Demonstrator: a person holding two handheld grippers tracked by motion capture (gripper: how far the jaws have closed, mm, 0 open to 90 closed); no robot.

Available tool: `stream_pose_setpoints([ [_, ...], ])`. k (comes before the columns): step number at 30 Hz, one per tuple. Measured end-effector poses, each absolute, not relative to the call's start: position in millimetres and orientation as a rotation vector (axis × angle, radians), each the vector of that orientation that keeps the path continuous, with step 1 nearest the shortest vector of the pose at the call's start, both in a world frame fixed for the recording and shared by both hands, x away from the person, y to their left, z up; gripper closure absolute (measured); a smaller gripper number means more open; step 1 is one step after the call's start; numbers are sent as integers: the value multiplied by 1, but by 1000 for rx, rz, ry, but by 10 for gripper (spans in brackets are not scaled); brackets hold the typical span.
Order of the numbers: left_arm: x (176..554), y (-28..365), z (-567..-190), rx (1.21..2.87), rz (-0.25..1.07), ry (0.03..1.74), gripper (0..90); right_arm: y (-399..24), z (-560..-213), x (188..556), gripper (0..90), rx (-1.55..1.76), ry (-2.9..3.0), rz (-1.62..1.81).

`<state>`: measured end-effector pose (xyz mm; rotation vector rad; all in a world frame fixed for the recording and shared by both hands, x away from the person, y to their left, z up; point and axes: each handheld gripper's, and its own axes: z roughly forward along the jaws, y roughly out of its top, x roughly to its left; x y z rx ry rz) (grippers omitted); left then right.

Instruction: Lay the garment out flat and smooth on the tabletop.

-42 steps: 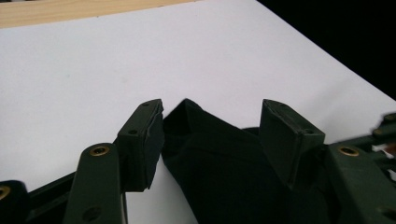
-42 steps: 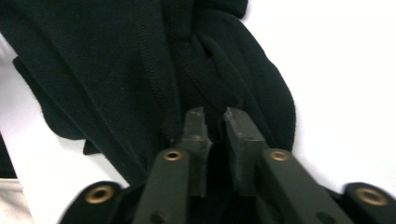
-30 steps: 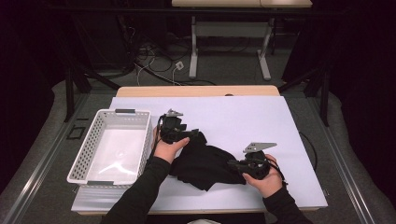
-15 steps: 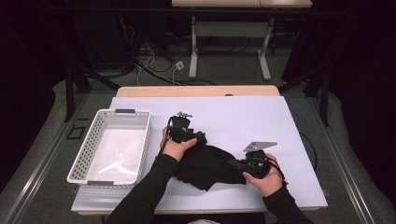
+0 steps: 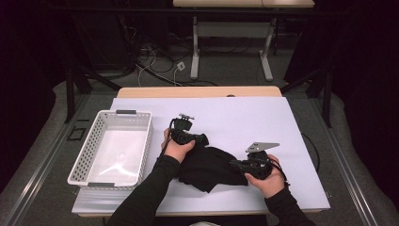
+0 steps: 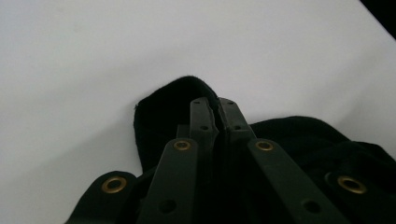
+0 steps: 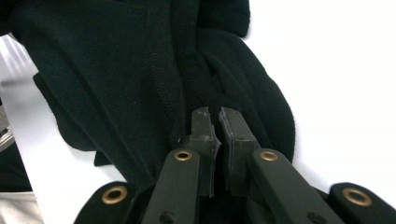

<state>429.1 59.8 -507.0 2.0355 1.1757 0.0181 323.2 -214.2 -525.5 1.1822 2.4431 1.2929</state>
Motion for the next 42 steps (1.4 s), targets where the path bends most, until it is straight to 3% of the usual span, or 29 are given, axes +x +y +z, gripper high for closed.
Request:
stream_pose_setpoints([
  [18, 383, 85, -415, 1785, 245, 923, 875, -206, -510, 313, 840, 1114, 2361, 1444],
  [26, 352, 102, -421, 1733, 251, 902, 875, -202, -504, 304, 839, 1058, 2392, 1461],
  [31, 335, 101, -432, 1729, 240, 886, 875, -205, -501, 305, 671, 1031, 2390, 1483],
  [33, 329, 97, -440, 1725, 216, 880, 875, -209, -500, 307, 649, 1051, 2370, 1504],
  [42, 311, 61, -470, 1843, 140, 812, 874, -229, -497, 314, 643, 1159, 2270, 1541],
])
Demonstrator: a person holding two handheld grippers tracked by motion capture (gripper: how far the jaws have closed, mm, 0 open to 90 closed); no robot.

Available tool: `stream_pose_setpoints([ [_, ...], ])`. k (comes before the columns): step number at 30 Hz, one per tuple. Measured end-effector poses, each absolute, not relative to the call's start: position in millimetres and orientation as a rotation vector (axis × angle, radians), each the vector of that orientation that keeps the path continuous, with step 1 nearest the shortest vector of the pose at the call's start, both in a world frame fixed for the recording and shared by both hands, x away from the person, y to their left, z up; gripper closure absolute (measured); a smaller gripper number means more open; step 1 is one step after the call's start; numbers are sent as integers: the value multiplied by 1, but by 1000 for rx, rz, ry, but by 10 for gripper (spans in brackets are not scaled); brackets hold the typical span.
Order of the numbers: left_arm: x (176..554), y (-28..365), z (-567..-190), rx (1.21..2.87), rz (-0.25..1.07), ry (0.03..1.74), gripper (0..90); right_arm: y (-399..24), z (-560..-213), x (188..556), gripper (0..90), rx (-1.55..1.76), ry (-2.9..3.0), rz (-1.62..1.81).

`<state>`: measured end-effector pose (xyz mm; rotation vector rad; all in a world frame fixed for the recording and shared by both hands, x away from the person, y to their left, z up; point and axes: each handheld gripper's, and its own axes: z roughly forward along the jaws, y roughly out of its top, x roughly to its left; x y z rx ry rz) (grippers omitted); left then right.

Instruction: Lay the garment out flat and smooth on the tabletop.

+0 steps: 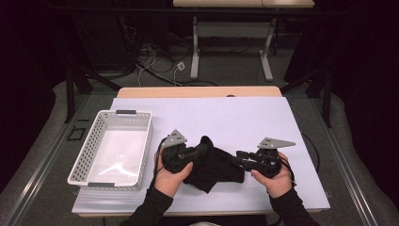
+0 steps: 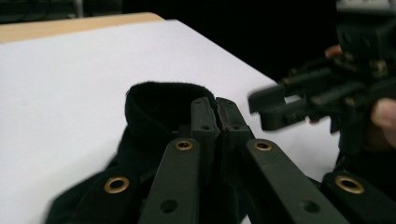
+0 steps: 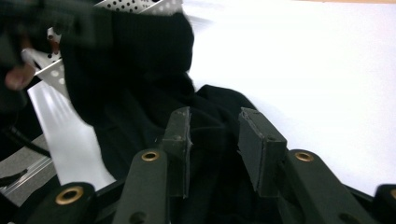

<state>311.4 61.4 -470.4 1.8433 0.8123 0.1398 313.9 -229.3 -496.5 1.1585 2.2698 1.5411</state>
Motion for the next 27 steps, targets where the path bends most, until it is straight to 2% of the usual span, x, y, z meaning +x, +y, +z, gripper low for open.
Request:
stream_pose_setpoints([
  [11, 283, 39, -508, 1958, 68, 768, 857, -230, -502, 318, 641, 1193, 2274, 1533],
  [13, 281, 41, -509, 1952, 55, 769, 771, -226, -503, 318, 631, 1190, 2282, 1532],
  [19, 274, 55, -503, 1939, 74, 778, 650, -222, -504, 318, 608, 1177, 2287, 1534],
  [27, 270, 88, -493, 1890, 175, 819, 537, -211, -503, 320, 512, 1170, 2262, 1566],
])
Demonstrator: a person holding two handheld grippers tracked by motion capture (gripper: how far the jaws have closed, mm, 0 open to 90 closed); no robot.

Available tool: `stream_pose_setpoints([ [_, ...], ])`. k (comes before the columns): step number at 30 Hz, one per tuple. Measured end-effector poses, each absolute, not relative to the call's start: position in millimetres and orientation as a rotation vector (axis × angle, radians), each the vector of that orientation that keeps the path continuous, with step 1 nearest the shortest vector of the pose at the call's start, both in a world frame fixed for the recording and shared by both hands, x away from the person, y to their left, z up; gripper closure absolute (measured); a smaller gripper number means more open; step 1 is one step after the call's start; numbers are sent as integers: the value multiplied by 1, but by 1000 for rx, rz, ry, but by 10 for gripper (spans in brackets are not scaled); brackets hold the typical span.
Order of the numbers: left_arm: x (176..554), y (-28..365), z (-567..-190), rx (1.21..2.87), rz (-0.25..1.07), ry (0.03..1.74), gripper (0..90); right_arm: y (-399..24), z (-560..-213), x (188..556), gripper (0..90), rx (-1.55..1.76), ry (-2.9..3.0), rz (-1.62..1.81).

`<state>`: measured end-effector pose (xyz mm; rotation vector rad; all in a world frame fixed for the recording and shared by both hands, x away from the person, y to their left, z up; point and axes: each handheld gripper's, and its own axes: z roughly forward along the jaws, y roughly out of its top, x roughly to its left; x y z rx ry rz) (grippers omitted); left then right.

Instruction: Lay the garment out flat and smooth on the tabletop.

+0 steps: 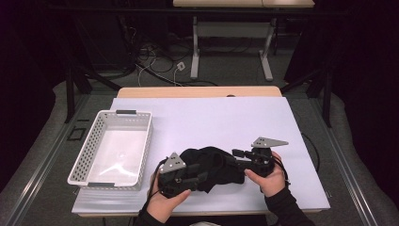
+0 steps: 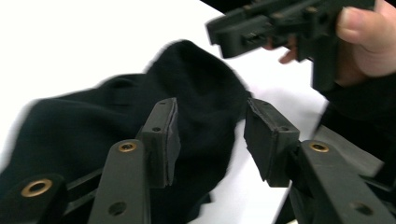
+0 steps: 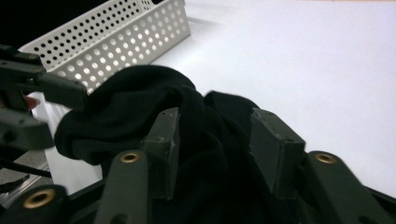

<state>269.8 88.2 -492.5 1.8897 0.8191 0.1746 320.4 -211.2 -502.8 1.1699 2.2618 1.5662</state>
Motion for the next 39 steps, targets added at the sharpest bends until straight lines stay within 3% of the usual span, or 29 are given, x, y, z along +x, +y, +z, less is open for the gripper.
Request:
stream_pose_setpoints([
  [8, 280, 125, -490, 1844, 283, 924, 489, -191, -497, 326, 446, 1111, 2261, 1593],
  [14, 283, 134, -490, 1811, 294, 967, 471, -178, -503, 340, 414, 1174, 2314, 1547],
  [15, 284, 134, -490, 1813, 296, 966, 469, -176, -506, 342, 449, 1187, 2332, 1546],
  [19, 284, 135, -493, 1814, 291, 974, 467, -169, -509, 337, 728, 1097, 2432, 1481],
  [22, 285, 136, -494, 1816, 292, 978, 467, -170, -505, 327, 871, 1017, 2458, 1480],
  [31, 285, 139, -496, 1818, 302, 983, 467, -192, -499, 278, 884, 877, 2487, 1480],
  [39, 286, 139, -496, 1813, 299, 987, 467, -230, -503, 267, 885, 967, 2414, 1416],
])
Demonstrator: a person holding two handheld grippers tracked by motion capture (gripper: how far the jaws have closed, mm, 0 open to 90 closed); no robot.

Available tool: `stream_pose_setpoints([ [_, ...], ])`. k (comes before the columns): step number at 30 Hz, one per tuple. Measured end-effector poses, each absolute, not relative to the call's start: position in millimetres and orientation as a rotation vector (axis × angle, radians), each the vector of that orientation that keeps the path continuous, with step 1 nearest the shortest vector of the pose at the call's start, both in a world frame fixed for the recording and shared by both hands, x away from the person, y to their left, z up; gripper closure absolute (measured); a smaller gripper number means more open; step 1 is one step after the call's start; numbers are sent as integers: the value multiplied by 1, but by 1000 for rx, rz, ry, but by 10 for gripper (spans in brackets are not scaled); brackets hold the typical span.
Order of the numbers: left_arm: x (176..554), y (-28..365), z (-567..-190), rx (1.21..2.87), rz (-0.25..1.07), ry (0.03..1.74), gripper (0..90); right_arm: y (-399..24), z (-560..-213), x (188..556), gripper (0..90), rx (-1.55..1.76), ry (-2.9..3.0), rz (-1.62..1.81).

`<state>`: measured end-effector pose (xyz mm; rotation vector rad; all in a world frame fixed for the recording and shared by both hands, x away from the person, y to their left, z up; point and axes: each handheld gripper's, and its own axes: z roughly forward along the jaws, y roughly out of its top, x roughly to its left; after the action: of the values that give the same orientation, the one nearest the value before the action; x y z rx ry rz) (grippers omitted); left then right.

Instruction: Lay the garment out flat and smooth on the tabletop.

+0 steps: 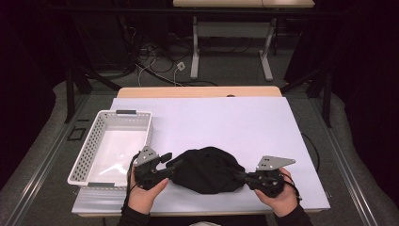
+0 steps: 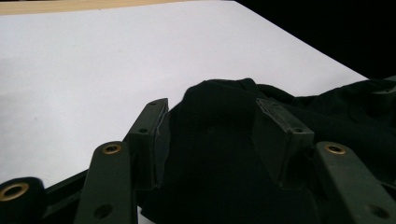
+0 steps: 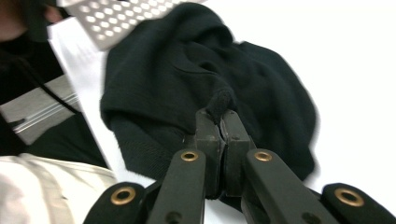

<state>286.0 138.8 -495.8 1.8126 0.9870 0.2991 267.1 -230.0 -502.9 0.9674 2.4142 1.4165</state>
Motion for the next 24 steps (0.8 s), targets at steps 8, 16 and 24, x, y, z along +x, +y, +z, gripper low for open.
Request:
stream_pose_setpoints([
  [8, 289, 138, -501, 1819, 276, 998, 464, -260, -508, 280, 885, 1084, 2347, 1345],
  [16, 292, 131, -498, 1818, 260, 980, 462, -293, -510, 282, 885, 1205, 2259, 1329],
  [24, 296, 103, -498, 1861, 207, 919, 454, -292, -513, 276, 884, 1196, 2275, 1346],
])
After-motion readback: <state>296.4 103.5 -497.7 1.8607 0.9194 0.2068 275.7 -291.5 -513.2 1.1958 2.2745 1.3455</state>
